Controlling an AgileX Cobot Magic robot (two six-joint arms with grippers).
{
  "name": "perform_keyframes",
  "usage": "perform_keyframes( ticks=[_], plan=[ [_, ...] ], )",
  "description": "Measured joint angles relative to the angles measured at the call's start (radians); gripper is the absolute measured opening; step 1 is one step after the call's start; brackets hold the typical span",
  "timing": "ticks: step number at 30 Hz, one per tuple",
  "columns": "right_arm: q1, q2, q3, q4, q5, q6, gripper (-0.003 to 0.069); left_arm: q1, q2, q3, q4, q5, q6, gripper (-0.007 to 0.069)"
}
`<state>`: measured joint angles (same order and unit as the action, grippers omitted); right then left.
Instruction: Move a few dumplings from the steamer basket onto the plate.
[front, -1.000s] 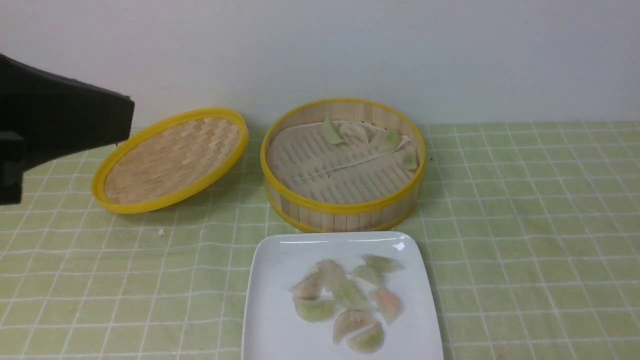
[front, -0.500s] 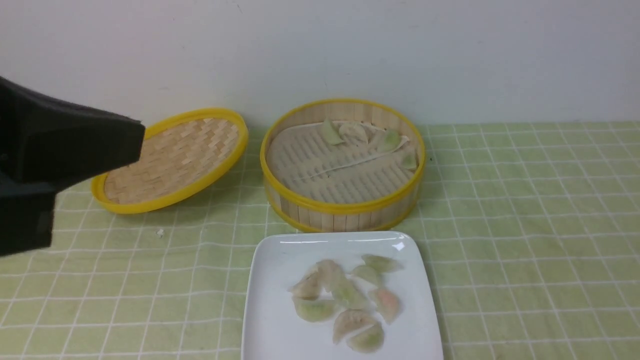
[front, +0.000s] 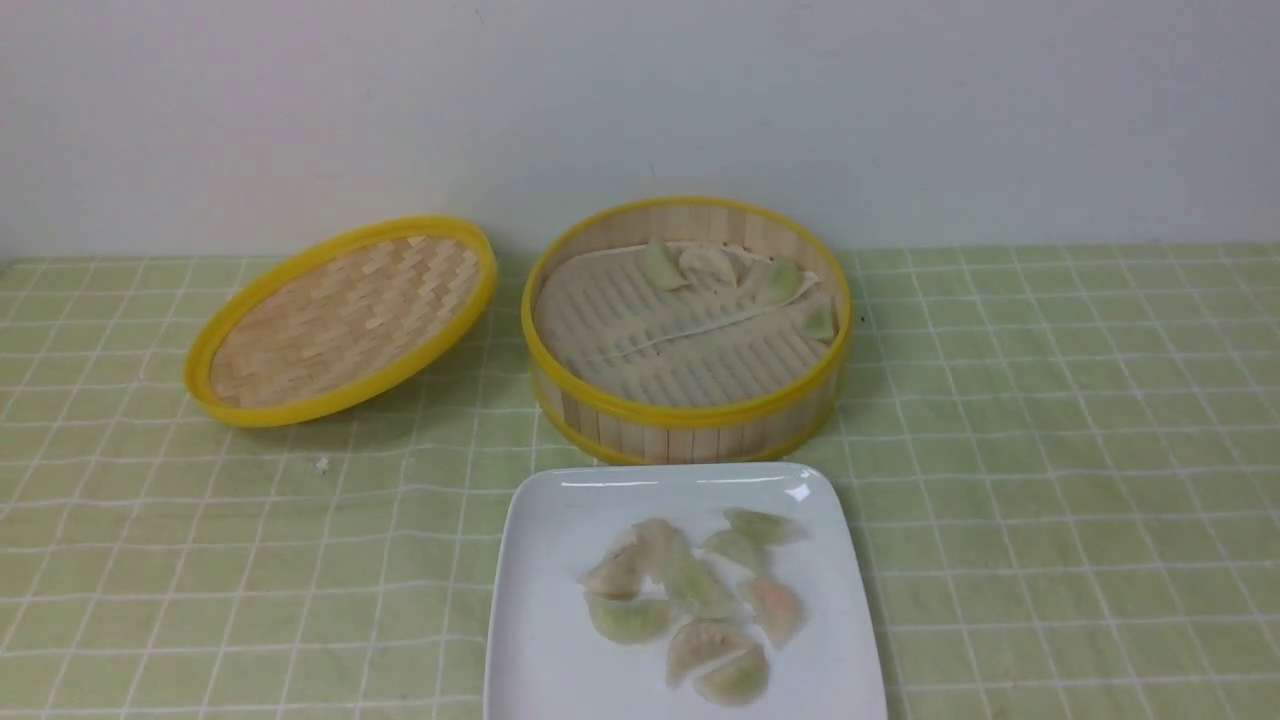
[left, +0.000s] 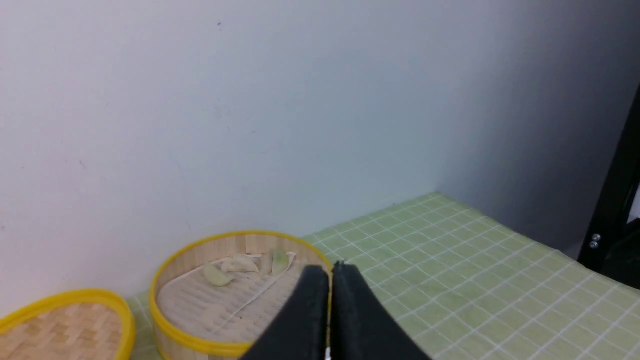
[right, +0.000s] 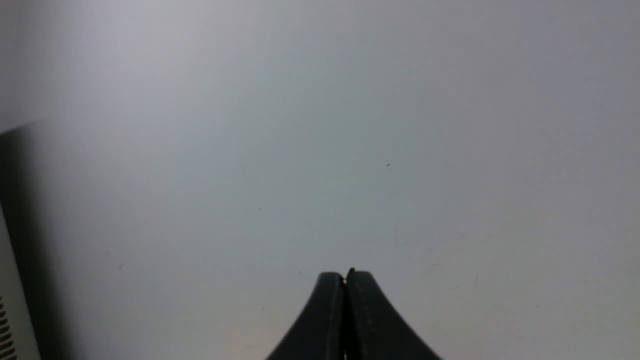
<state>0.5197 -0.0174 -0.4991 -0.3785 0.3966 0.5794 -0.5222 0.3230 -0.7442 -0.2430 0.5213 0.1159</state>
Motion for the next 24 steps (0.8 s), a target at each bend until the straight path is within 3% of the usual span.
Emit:
perform_keyframes(
  ticks=[18, 22, 24],
  plan=[
    [0.000, 0.000, 0.000, -0.003, 0.000, 0.000, -0.0015, 0.003, -0.034, 0.031, 0.049, 0.013, 0.035, -0.0006],
    [0.000, 0.000, 0.000, -0.003, 0.000, 0.000, -0.0015, 0.066, -0.085, 0.115, 0.107, -0.016, 0.044, -0.0006],
    [0.000, 0.000, 0.000, -0.003, 0.000, 0.000, -0.0015, 0.181, -0.164, 0.248, 0.119, -0.055, 0.046, -0.0006]
  ],
)
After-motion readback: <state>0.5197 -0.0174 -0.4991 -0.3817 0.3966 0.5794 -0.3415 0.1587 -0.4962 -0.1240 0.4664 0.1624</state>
